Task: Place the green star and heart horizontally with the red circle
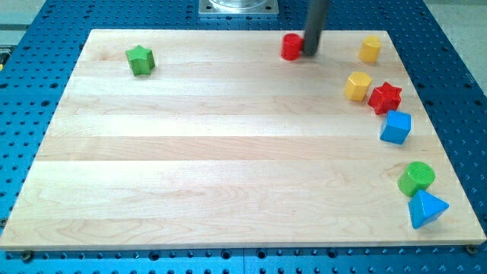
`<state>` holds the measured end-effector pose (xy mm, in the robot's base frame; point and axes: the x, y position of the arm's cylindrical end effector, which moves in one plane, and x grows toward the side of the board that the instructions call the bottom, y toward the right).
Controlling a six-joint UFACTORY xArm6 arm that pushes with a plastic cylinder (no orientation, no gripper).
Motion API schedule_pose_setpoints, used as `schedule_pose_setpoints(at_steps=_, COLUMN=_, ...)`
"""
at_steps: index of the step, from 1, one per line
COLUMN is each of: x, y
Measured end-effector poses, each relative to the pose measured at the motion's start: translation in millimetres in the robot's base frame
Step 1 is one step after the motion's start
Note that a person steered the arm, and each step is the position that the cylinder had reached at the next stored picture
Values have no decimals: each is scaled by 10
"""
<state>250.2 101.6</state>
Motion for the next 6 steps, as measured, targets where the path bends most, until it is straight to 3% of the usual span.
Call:
schedule_pose_setpoints(at_steps=1, x=0, y=-526)
schedule_pose_setpoints(at_steps=2, x=454, y=-482)
schedule_pose_setpoints(at_steps=3, x=726, y=-1457)
schedule_pose_setpoints(at_steps=4, x=748, y=-2382)
schedule_pose_setpoints(at_steps=5, x=730, y=-2667)
schedule_pose_setpoints(at_steps=6, x=448, y=-2667)
